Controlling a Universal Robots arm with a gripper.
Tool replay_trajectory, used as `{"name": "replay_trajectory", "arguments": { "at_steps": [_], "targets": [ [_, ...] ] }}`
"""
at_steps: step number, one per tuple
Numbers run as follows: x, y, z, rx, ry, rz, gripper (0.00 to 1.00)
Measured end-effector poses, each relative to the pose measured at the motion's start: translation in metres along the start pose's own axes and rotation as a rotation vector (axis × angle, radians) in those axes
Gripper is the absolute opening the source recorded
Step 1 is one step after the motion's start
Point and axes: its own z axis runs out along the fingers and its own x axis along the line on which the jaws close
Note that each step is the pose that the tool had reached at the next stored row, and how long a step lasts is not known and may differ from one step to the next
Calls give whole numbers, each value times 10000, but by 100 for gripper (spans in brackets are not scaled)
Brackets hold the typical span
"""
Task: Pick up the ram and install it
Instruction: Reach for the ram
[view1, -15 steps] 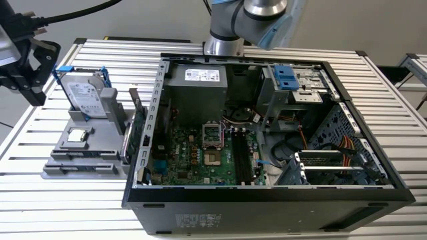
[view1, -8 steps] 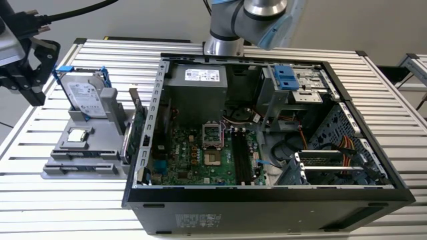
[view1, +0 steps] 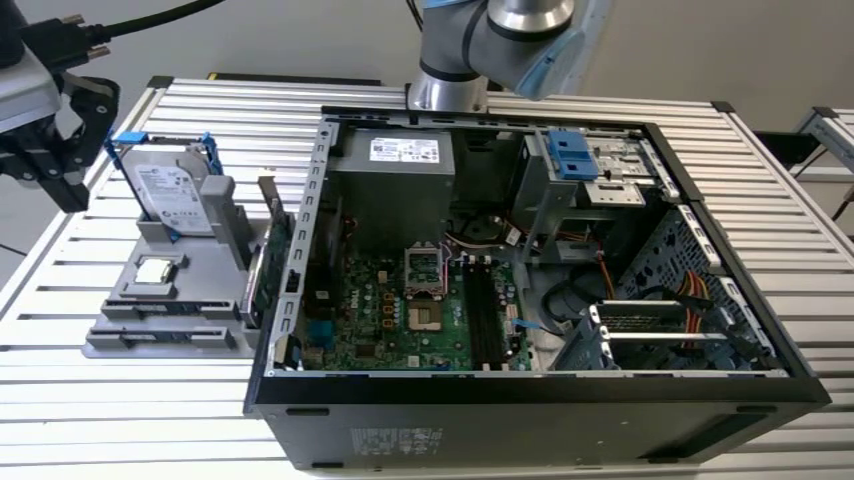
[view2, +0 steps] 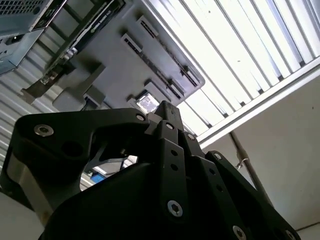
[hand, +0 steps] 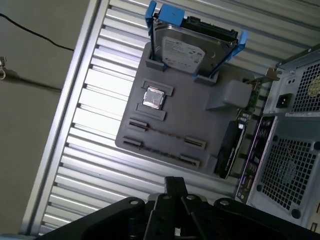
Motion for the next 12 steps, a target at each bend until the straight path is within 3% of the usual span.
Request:
{"name": "replay_trajectory", "arguments": {
  "at_steps": [12],
  "targets": [
    [2, 1, 0, -11, 60, -1215, 0]
  ]
}}
